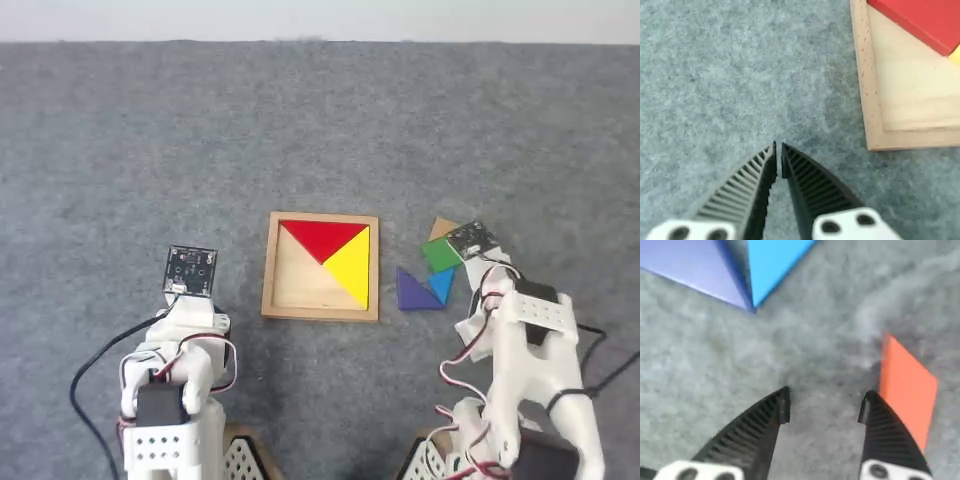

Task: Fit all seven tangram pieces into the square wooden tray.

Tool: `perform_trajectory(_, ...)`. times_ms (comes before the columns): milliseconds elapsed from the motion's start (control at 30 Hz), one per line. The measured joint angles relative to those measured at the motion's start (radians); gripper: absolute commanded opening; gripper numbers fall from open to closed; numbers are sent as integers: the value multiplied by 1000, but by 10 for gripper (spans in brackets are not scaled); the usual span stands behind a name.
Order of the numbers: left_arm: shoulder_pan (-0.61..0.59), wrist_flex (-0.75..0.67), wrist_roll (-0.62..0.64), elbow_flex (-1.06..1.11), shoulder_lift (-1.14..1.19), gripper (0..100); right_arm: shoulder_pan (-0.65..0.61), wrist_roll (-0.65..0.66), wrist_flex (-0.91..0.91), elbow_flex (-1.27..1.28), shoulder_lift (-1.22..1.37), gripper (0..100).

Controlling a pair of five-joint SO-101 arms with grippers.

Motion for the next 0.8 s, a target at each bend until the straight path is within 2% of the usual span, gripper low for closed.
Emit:
perform_trajectory(233, 0, 0, 0, 0, 0, 21, 81, 0, 166, -123, -63, 226)
perform_trajectory(467, 0, 0, 0, 0, 0, 21, 52, -2, 367, -247, -239, 230)
perform_trajectory(600, 0, 0, 0, 0, 0, 21, 83, 0, 351, -258, -235, 230)
perform_trajectory(800, 0, 0, 0, 0, 0, 21, 163, -2, 173, -259, -20, 230)
